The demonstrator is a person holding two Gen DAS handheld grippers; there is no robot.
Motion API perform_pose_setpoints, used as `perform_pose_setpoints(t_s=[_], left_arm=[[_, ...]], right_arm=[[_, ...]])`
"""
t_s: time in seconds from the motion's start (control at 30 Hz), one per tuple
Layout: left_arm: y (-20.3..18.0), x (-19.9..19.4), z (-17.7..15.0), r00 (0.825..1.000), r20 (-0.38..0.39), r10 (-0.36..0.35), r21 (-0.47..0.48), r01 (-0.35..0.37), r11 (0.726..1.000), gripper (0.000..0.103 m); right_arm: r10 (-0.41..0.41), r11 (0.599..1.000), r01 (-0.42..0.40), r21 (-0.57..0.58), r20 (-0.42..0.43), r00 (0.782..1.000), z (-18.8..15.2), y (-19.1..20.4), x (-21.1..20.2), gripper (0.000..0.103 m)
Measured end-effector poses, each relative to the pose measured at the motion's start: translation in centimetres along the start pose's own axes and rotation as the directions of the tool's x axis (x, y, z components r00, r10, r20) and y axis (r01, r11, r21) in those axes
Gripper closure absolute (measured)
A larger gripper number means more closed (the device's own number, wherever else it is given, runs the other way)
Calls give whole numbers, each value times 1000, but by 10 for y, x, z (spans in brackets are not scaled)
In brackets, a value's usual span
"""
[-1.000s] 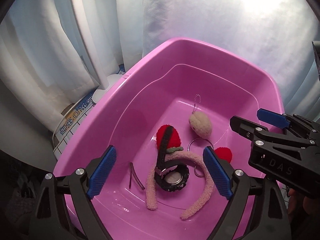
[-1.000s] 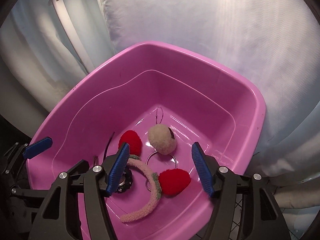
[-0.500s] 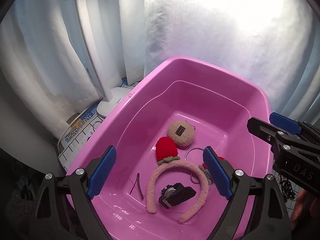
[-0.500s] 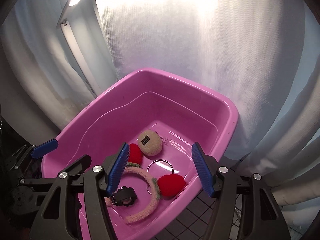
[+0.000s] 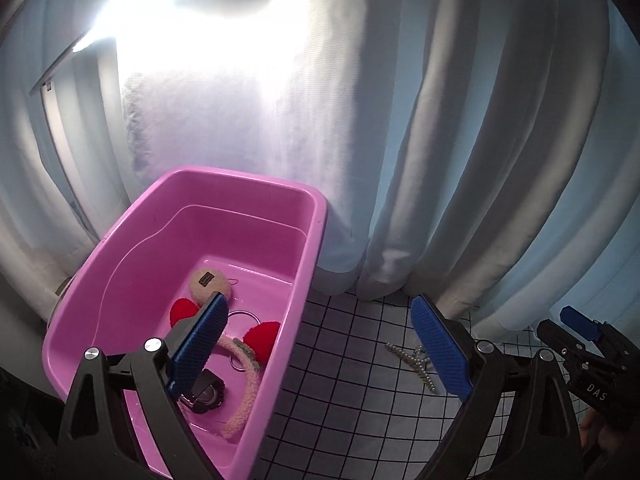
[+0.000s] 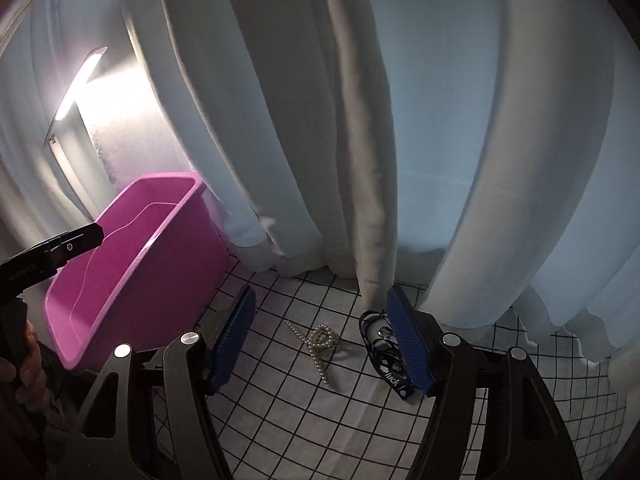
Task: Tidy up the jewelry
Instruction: 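Move both tools back over the table toward the pearl clip and black lanyard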
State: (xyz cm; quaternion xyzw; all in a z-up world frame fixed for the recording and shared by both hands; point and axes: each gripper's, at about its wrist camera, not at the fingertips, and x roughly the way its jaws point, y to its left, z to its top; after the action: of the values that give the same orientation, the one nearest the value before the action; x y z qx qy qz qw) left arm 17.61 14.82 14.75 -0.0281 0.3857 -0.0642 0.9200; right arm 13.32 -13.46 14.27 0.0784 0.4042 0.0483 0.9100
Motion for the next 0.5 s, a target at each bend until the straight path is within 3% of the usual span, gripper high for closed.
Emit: perform_pose_setpoints(t_s=[0.2,0.5], left_arm=[[-66,41,-35,995,-87,-55,84,63,995,11],[-107,125,-107,969,-248,-19,116,49,992,11]], right_arm=[[-75,990,80,115,-48,996,-44,-68,3,38],[-34,992,52,114,-160,987,-99,-93,66,38]])
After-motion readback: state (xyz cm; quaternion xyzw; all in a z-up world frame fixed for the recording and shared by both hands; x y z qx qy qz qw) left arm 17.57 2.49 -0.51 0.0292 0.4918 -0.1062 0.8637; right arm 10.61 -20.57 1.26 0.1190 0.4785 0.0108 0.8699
